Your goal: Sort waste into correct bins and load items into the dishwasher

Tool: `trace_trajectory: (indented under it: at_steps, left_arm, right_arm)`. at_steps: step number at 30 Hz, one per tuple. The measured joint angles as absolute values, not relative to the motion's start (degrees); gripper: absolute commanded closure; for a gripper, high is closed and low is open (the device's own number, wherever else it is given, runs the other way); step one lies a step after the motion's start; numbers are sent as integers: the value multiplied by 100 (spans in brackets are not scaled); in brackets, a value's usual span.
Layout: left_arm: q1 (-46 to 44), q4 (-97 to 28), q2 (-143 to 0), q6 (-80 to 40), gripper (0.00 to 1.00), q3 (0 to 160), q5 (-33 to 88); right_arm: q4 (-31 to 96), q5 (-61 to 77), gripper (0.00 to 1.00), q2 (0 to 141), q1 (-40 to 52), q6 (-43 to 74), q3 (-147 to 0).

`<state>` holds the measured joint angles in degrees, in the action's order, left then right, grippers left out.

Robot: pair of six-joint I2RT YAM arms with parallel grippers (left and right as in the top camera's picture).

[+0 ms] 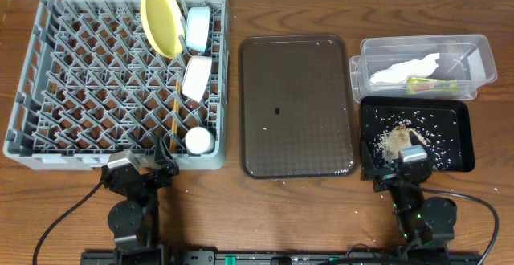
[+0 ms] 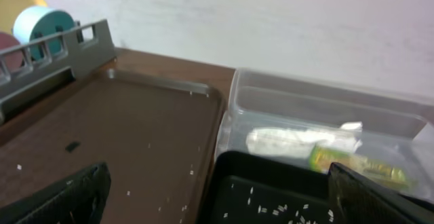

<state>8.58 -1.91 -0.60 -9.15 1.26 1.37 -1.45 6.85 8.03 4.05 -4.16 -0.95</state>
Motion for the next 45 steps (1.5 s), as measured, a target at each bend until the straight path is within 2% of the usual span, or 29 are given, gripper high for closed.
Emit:
trace_trajectory:
  at_steps: [10, 17, 45]
  left_arm:
    - [858, -191, -60, -913, 7, 126, 137]
    - [858, -191, -60, -913, 7, 126, 137]
    - [858, -191, -60, -913, 7, 126, 134]
  right_arm:
    - [-248, 416, 1, 84, 523, -353, -38]
    - [381, 397, 1, 78, 548, -311, -38]
    - [379, 377, 1, 69, 548, -292, -38]
